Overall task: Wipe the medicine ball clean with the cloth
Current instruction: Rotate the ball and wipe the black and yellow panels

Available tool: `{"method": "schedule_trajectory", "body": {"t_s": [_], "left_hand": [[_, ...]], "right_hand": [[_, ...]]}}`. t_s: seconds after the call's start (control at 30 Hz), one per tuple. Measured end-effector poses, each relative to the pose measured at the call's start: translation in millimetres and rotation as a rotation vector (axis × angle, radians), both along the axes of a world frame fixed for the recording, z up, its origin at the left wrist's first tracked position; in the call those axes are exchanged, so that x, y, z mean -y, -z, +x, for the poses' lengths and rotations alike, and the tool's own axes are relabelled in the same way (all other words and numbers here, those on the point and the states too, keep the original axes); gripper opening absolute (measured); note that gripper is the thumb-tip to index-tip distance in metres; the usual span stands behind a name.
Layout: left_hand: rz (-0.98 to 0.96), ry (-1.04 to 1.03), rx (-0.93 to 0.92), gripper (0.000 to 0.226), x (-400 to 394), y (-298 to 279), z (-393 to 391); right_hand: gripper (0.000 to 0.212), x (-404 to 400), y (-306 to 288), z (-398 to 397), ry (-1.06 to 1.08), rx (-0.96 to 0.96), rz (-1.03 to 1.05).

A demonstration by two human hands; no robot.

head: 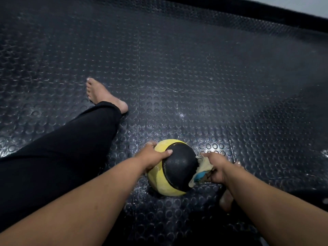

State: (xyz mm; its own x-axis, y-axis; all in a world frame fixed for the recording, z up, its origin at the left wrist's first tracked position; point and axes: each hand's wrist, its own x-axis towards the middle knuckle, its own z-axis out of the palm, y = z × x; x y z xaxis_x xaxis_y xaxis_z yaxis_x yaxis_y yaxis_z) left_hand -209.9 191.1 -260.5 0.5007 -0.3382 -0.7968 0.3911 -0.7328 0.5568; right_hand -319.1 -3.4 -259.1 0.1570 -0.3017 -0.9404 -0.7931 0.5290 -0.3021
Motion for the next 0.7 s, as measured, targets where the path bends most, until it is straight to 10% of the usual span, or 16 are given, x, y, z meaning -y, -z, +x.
{"method": "schedule_trajectory", "body": {"t_s": [0.37, 0.7], "left_hand": [[-0.168, -0.342, -0.184, 0.075, -19.5, -9.3, -2.2], [0.034, 0.597, 0.529, 0.114, -3.3, -10.7, 2.7]], "right_hand": [[0.020, -5.7, -23.3, 37.1, -0.407, 0.380, -0.277], [0.031, -7.9, -17.6, 57.1, -0.883, 0.320, -0.704]]}}
